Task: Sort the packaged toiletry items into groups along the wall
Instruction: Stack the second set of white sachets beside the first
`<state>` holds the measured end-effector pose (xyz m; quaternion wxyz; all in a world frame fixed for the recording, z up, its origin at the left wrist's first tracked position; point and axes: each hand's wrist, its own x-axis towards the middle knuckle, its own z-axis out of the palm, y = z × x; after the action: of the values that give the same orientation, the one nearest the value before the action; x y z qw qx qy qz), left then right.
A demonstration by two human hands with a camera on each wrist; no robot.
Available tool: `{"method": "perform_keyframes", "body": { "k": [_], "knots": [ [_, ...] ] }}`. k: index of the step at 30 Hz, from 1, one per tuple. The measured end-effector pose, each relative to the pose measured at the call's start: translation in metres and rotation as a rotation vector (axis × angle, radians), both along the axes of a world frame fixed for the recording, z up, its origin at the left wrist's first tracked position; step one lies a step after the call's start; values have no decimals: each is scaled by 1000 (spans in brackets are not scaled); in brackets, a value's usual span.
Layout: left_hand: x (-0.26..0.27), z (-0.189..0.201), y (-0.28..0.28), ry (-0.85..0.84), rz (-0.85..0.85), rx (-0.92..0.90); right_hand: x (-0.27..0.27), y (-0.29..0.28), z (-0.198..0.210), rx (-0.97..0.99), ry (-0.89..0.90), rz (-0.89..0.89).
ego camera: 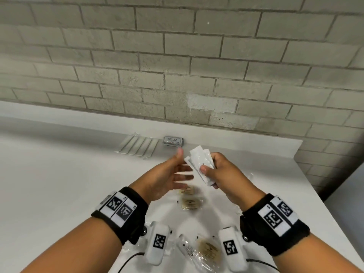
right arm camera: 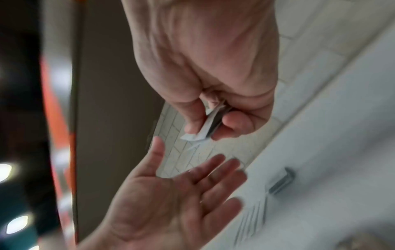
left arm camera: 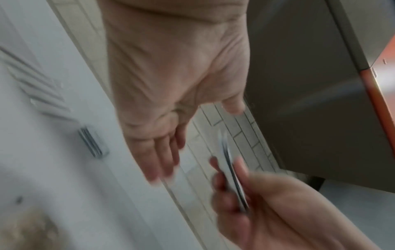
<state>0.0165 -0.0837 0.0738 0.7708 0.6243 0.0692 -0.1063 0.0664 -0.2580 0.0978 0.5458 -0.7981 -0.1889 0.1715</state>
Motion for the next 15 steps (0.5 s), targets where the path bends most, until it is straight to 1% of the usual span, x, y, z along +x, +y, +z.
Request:
{"method": "perform_keyframes", "body": {
  "k": [2,3,5,6,7,8,9,10,11,12,13,14,15],
  "knots": [
    [-1,0,-17,-124,61,-52,-6,11,-1,134,110,13],
    [0,2,-28,-154,109,-120,-10,18,-2,169,132,19],
    [4,9,-45,-122,253,-257,-18,31,-4,212,156,17],
    [6,12,-47,-106,314,-311,-18,35,-7,225,150,5],
    [9,12,-47,-91,354,-353,-17,34,-8,213,108,-9],
    [11,12,-44,-83,368,-371,-16,29,-6,149,-3,-20],
    [12,10,-41,-75,369,-372,-15,21,-4,28,-181,-6],
    [12,10,-38,-58,358,-352,-13,13,-1,-111,-361,59],
    [11,10,-37,-33,332,-322,-11,6,3,-234,-497,158],
    [9,11,-38,-17,275,-272,-10,2,8,-345,-574,277],
    [7,11,-39,-6,201,-225,-9,1,10,-434,-613,382],
    [6,10,-40,-1,128,-179,-7,0,11,-497,-640,454],
    [4,11,-43,7,69,-141,-3,0,10,-521,-659,488]
  ]
}}
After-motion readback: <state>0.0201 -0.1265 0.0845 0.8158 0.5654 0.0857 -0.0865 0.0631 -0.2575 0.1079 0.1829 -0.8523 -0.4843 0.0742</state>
